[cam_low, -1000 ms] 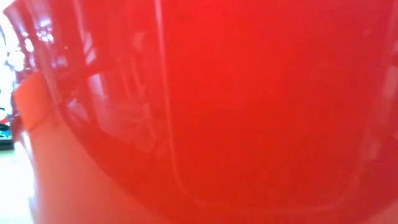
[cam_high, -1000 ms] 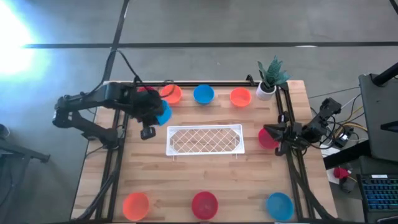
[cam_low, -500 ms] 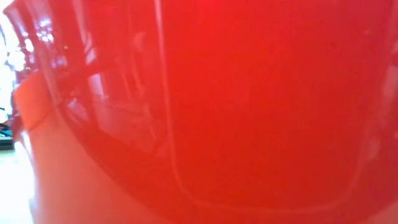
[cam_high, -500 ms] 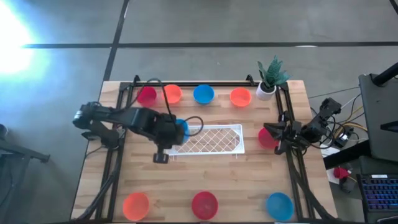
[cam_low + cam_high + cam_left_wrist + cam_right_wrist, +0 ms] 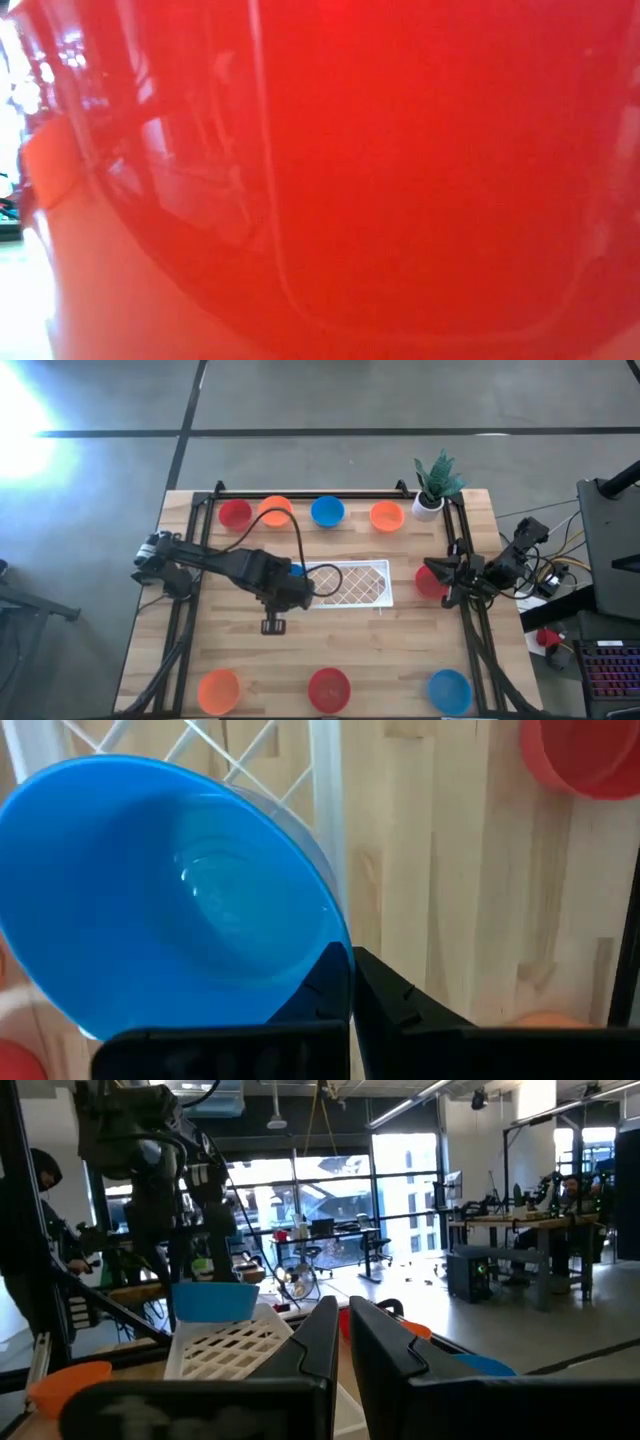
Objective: Pick & Place Mini bowls
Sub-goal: Put the middle blue bowl on the shelf
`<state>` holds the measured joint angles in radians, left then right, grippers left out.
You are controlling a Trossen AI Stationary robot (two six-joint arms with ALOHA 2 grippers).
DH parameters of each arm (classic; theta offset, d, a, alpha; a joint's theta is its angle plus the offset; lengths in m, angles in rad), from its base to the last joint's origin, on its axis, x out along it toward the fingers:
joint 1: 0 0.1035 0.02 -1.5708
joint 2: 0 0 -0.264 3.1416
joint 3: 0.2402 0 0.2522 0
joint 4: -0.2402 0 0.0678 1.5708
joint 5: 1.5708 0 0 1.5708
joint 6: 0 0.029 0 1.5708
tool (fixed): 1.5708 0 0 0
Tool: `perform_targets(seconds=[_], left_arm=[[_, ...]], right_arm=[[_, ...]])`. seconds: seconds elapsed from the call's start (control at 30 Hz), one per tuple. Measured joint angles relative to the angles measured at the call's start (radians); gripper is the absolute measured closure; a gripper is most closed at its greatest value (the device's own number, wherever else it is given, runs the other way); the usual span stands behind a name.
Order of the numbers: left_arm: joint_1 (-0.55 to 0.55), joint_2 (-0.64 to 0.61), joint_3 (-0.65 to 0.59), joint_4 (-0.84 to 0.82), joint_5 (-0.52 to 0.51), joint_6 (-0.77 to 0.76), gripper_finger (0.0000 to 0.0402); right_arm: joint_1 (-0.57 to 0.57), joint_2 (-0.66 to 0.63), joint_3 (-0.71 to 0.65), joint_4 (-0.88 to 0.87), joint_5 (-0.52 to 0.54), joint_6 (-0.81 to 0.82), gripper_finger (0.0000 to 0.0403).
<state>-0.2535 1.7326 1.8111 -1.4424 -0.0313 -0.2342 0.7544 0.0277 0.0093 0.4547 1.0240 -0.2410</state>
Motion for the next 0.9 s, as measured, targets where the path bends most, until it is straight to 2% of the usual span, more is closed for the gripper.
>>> perform_targets(seconds=[0.47, 0.9], left_arm=[[0.0, 0.004, 0.0, -0.001, 0.022, -0.059, 0.0391], [0.0, 0.004, -0.001, 0.002, 0.022, -0.063, 0.0341]], right_arm=[[0.0, 0.0, 0.0, 0.0, -0.003, -0.002, 0.0376], [0.0, 0.0, 0.0, 0.0, -0.003, -0.002, 0.0376]])
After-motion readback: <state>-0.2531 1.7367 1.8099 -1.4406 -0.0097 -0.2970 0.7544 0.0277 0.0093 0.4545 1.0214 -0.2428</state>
